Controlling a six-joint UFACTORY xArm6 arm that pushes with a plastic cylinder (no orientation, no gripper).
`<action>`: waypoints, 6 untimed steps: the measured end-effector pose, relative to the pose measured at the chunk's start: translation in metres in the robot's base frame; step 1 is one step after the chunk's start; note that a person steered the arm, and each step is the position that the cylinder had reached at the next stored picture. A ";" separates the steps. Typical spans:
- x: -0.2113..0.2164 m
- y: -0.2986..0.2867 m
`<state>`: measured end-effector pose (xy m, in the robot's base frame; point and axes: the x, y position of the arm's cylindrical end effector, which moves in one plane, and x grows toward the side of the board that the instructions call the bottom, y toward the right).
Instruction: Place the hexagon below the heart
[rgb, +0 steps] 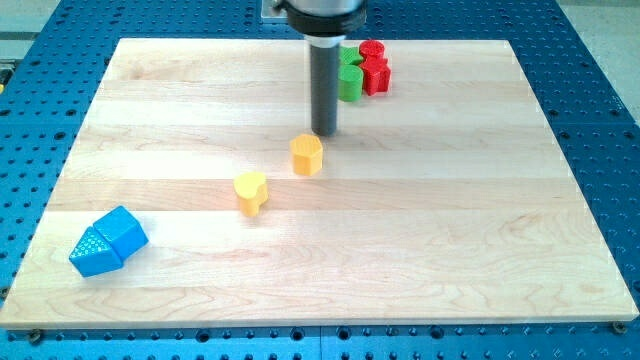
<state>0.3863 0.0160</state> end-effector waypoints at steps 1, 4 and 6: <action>0.047 -0.034; 0.097 -0.050; 0.118 -0.059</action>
